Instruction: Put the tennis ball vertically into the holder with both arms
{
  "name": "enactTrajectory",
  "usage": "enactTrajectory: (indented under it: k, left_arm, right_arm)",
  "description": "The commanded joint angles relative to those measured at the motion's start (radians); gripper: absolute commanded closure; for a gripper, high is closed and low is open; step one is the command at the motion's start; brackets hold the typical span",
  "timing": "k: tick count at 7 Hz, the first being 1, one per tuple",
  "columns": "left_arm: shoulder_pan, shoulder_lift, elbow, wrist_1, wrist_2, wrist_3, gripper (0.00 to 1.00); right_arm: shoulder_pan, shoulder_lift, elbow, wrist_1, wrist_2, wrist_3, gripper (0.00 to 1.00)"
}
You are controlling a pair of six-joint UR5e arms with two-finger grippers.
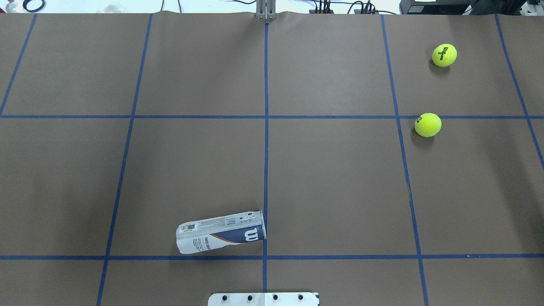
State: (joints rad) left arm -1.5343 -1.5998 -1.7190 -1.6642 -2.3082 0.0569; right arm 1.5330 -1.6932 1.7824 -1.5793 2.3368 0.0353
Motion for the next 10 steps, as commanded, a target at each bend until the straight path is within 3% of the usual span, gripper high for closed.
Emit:
enactTrajectory:
  k: [1,5,6,7,8,9,10]
  left_arm:
    - [0.107,-0.069,-0.083,-0.075,-0.094,-0.034,0.0]
    - [0.478,-0.332,-0.168,-0.074,-0.085,-0.014,0.03]
    - [0.585,-0.418,-0.171,-0.068,-0.004,-0.022,0.02]
    - [0.668,-0.518,-0.175,0.033,0.119,-0.022,0.02]
    - [0.753,-0.637,-0.177,0.205,0.18,-0.023,0.02]
    - [0.82,-0.722,-0.177,0.3,0.249,-0.026,0.02]
    - [0.902,-0.729,-0.177,0.308,0.336,-0.035,0.02]
  right_arm:
    - [0.001,0.001,0.002,0.002,0.004,0.002,0.01]
    - [-0.001,0.003,0.0,0.005,0.006,0.002,0.01]
    - [-0.001,0.003,0.0,0.005,0.004,0.002,0.0]
    - [-0.001,0.003,-0.001,0.005,0.003,0.0,0.0]
    - [-0.001,0.003,-0.003,0.005,0.003,0.0,0.01]
    - [-0.001,0.003,-0.001,0.007,0.004,0.0,0.01]
    - [-0.001,0.003,-0.003,0.007,0.004,0.0,0.0]
